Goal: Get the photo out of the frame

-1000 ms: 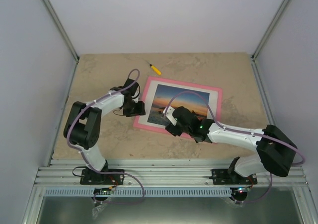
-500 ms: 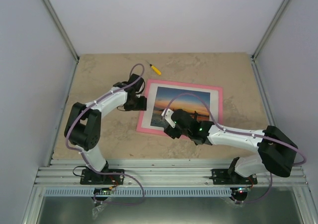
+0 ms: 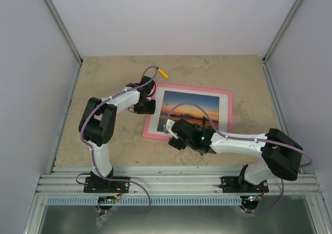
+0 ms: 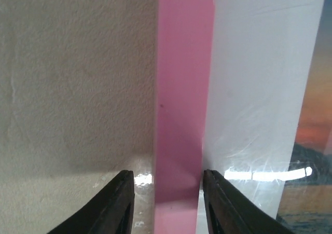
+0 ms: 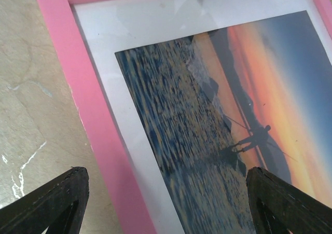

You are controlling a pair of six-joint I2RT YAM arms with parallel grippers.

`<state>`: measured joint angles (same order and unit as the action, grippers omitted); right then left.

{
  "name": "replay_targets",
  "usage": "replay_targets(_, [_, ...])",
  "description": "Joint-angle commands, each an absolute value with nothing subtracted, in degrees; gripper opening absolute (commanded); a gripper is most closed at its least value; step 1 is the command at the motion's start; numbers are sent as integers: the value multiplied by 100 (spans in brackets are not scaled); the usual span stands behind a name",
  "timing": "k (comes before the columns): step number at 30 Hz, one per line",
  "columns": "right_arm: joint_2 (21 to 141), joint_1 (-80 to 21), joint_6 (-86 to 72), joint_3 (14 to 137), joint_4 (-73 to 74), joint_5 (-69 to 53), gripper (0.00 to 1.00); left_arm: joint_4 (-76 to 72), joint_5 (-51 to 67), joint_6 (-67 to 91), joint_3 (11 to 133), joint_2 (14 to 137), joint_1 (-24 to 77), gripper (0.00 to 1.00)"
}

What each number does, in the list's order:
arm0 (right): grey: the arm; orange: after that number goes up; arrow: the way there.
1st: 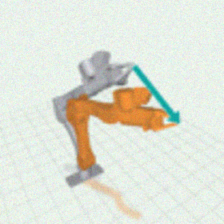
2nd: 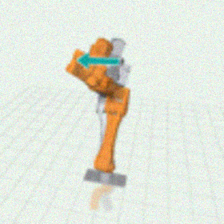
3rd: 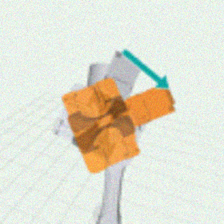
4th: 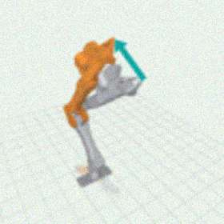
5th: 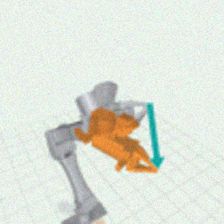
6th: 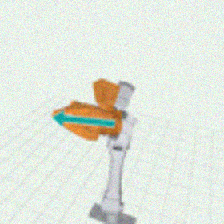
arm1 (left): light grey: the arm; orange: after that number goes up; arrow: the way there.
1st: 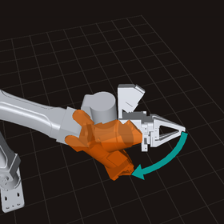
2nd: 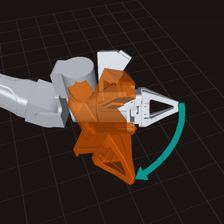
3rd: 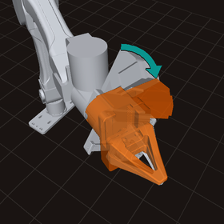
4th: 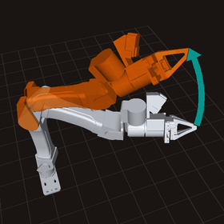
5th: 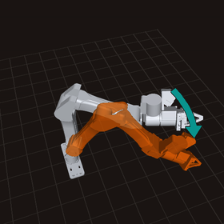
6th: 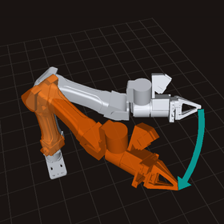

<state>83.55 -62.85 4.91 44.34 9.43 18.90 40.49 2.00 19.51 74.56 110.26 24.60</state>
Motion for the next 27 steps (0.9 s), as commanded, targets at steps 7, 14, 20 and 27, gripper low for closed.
replay_targets(7, [8650,-6604,706,4705,1301,2535,84,3951,300,1950,7368,10801,2479,14])
replay_targets(14, [8778,-6907,731,4748,1534,2933,86,4043,213,2102,7304,10328,2479,0])
replay_targets(20, [8896,-7355,651,4636,1564,3480,91,4193,61,2214,7359,9809,2478,0])
replay_targets(27, [9272,-7576,638,4387,1217,4946,94,4474,22,2244,7467,9505,2479,0])
